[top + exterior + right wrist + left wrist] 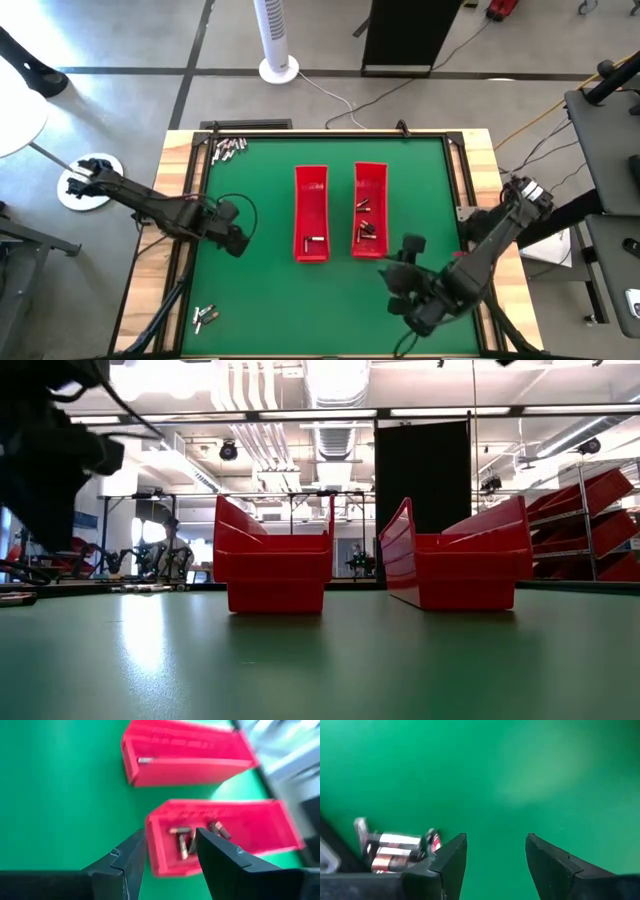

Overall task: Sort batteries
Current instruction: Put the black battery into the right red bin

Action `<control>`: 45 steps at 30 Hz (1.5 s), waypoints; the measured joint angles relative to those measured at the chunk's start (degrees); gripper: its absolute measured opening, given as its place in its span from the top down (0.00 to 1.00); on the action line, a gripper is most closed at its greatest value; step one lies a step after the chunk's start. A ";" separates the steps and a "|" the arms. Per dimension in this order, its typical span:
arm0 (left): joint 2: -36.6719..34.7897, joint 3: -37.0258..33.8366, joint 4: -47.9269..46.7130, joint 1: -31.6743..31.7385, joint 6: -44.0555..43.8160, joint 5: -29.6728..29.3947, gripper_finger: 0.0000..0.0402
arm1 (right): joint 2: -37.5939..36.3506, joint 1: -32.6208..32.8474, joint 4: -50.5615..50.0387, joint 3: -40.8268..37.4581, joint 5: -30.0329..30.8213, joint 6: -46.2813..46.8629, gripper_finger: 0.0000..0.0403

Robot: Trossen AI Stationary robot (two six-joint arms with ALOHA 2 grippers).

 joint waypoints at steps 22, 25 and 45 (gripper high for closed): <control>9.05 -1.19 -2.47 20.23 14.64 11.87 0.54 | -0.22 -1.12 2.82 5.88 12.68 -11.42 0.71; 9.87 -1.44 -2.31 21.14 16.19 12.98 0.54 | 0.16 -1.14 3.60 5.86 14.77 -11.20 0.72; 19.11 -4.14 1.33 21.00 19.93 17.29 0.59 | 2.99 -1.38 3.76 5.16 13.92 -12.55 0.78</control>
